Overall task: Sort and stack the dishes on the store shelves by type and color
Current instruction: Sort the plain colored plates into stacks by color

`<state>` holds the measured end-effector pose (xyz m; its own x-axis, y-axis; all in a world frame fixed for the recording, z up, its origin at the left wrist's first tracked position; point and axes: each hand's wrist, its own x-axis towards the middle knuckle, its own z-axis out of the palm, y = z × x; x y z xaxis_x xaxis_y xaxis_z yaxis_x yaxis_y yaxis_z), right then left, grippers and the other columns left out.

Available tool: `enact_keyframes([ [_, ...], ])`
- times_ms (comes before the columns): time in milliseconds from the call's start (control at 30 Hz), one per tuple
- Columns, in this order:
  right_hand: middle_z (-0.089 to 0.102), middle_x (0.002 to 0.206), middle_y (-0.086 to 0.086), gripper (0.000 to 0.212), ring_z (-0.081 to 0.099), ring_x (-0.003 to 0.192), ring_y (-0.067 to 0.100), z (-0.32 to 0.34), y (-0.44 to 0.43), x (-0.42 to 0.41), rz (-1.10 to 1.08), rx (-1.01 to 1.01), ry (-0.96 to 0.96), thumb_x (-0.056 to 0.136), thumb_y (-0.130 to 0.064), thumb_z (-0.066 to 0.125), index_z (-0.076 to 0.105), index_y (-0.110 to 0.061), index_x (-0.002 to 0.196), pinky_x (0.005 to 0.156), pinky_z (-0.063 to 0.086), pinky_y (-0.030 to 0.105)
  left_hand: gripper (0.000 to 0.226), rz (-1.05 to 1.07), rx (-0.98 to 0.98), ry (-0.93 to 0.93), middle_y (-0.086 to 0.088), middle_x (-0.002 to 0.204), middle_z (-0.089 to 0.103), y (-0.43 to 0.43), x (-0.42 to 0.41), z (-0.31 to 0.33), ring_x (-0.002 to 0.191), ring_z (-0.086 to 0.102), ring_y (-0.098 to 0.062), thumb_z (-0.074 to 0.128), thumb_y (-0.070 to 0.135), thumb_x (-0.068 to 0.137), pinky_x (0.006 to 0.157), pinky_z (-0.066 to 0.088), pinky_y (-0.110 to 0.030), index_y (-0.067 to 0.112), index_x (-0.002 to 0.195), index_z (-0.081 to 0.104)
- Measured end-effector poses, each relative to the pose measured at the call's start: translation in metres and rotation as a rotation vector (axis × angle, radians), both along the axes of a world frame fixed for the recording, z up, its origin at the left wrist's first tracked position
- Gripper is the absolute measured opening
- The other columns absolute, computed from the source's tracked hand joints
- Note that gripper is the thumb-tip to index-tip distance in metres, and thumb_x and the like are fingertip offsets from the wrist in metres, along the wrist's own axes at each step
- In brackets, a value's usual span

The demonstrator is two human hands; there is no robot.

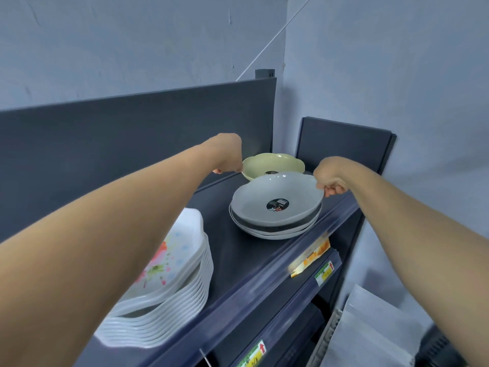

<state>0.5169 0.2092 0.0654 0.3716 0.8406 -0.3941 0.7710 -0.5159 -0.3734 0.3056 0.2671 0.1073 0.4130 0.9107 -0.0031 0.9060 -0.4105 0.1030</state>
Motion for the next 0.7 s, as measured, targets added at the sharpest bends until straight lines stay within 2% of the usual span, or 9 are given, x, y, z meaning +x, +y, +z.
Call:
enact_keyframes([
  [67,0.045,0.062,0.011,0.035,0.043,0.036,0.014,-0.006,-0.003,0.001,-0.018,0.032,0.005,0.098,0.003,0.038,0.045,-0.002,0.064,0.025,0.023,0.008,0.007,-0.003,0.0,-0.004,-0.008,0.059,0.053,-0.002,0.0,-0.002,0.064,0.053,-0.03,0.056,0.016,0.087,0.049,0.035,-0.022,0.009,0.084,0.057],
  [133,0.045,0.06,0.01,0.036,0.046,0.03,0.014,-0.011,-0.002,0.0,-0.063,0.093,-0.01,0.096,-0.001,0.043,0.046,-0.003,0.061,0.029,0.031,0.015,0.008,-0.008,-0.007,-0.001,-0.008,0.06,0.052,-0.003,0.0,-0.005,0.064,0.051,-0.03,0.057,0.016,0.087,0.05,0.034,-0.022,0.009,0.084,0.057],
  [200,0.048,0.06,0.007,0.036,0.046,0.045,0.018,-0.015,0.006,0.003,-0.118,0.206,-0.135,0.092,-0.014,0.054,0.047,-0.006,0.058,0.042,0.034,0.022,0.008,-0.011,-0.016,-0.002,-0.008,0.062,0.053,-0.003,0.002,-0.007,0.064,0.051,-0.029,0.058,0.017,0.087,0.05,0.033,-0.023,0.009,0.085,0.058],
  [267,0.048,0.061,0.005,0.036,0.044,0.051,0.019,-0.02,0.015,0.009,-0.154,0.363,-0.183,0.089,-0.02,0.059,0.043,-0.01,0.058,0.045,0.031,0.023,0.012,-0.01,-0.024,-0.002,-0.011,0.066,0.057,-0.002,0.004,-0.01,0.064,0.052,-0.029,0.059,0.017,0.087,0.05,0.034,-0.023,0.007,0.09,0.063],
  [333,0.047,0.061,0.004,0.036,0.045,0.053,0.02,-0.023,0.027,0.014,-0.148,0.431,-0.175,0.088,-0.017,0.059,0.04,-0.012,0.058,0.044,0.03,0.023,0.018,0.001,-0.033,-0.002,-0.013,0.072,0.06,0.002,0.006,-0.012,0.065,0.052,-0.03,0.059,0.018,0.087,0.051,0.035,-0.023,0.004,0.095,0.065],
  [400,0.045,0.06,0.004,0.036,0.049,0.057,0.024,-0.025,0.038,0.019,-0.134,0.454,-0.142,0.088,-0.015,0.058,0.038,-0.013,0.058,0.045,0.031,0.022,0.017,0.02,-0.036,0.003,-0.012,0.07,0.059,0.008,0.009,-0.014,0.066,0.052,-0.029,0.059,0.019,0.088,0.05,0.034,-0.023,0.004,0.095,0.064],
  [500,0.044,0.058,0.005,0.037,0.046,0.051,0.022,-0.027,0.058,0.032,-0.122,0.464,-0.078,0.087,-0.016,0.059,0.037,-0.012,0.057,0.045,0.033,0.022,0.013,0.058,-0.043,-0.01,-0.01,0.065,0.055,0.021,0.015,-0.016,0.065,0.05,-0.029,0.058,0.02,0.088,0.05,0.034,-0.023,0.007,0.089,0.06],
  [633,0.05,0.064,0.008,0.034,0.055,0.061,0.027,-0.038,0.085,0.05,-0.137,0.42,0.049,0.089,-0.018,0.062,0.044,-0.008,0.062,0.06,0.049,0.028,0.022,0.103,-0.069,-0.017,-0.011,0.071,0.058,0.036,0.028,-0.022,0.068,0.051,-0.029,0.058,0.017,0.087,0.052,0.035,-0.024,0.0,0.1,0.066],
  [700,0.052,0.072,0.011,0.027,0.057,0.064,0.029,-0.046,0.099,0.055,-0.142,0.381,0.14,0.089,-0.019,0.064,0.05,-0.005,0.071,0.062,0.055,0.032,0.019,0.116,-0.073,-0.01,-0.014,0.08,0.064,0.044,0.034,-0.026,0.071,0.052,-0.029,0.058,0.016,0.087,0.052,0.036,-0.024,0.001,0.097,0.065],
])
